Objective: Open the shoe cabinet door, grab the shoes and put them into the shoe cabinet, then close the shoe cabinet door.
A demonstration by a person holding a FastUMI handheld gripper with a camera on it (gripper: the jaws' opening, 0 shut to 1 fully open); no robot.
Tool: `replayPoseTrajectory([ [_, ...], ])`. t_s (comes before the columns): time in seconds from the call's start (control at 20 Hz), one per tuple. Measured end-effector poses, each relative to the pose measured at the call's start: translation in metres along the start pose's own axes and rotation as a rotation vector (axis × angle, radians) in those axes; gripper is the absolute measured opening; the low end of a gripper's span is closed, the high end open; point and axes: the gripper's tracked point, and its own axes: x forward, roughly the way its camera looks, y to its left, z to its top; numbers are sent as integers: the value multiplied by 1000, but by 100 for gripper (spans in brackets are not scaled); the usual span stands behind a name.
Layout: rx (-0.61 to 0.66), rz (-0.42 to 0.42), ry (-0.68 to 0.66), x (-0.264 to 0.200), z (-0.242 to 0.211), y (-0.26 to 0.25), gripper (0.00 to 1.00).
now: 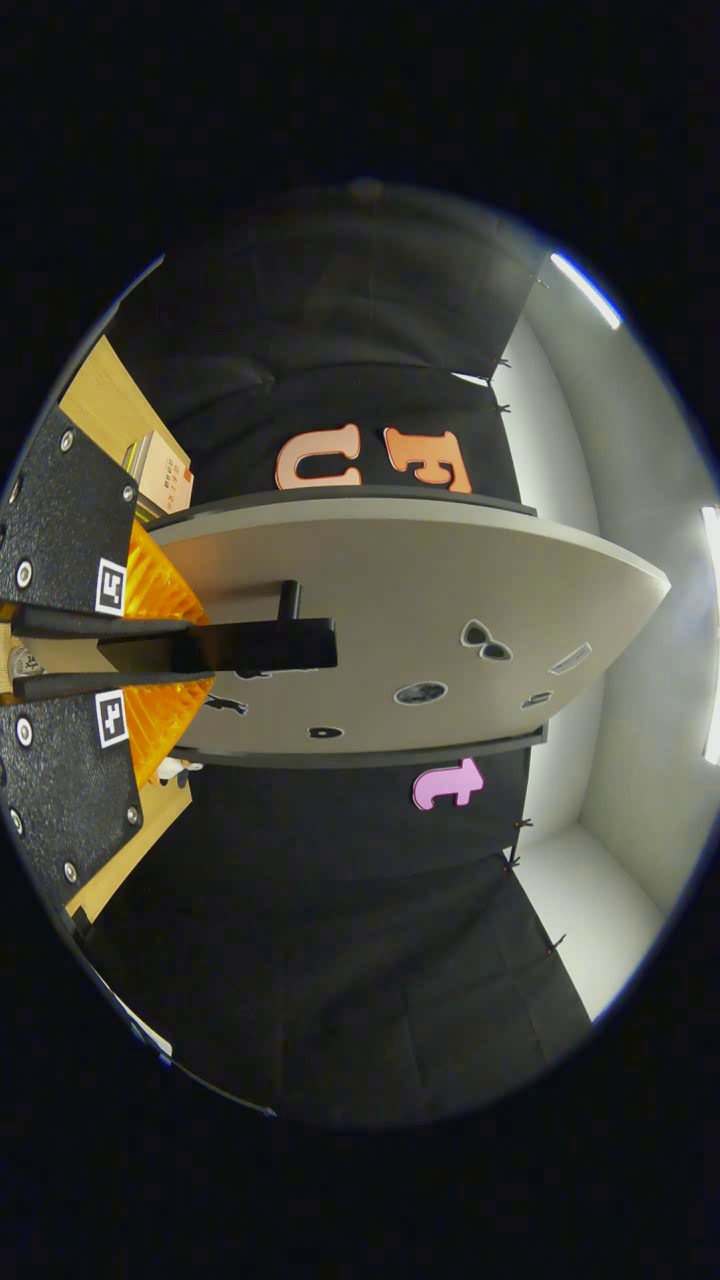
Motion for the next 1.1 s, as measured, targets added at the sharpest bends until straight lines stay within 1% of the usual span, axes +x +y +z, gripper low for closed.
replayPoseTrajectory([
  [0.15, 14, -64, -2, -5, 0, -34, 12],
  [0.35, 44, -151, -1, -13, -2, -92, 10],
  [0.45, 74, -165, -3, -15, -2, -111, 10],
  [0.5, 70, -156, 0, -17, -3, -118, 5],
  [0.55, 69, -139, 1, -17, -4, -123, 3],
  [0.75, 48, -58, 24, -15, -5, -134, 4],
  [0.9, 69, -17, 40, -14, -5, -152, 4],
  [1.0, 89, -4, 54, -17, -4, -167, 5],
  [1.1, 91, 10, 61, -18, -7, -171, 5],
])
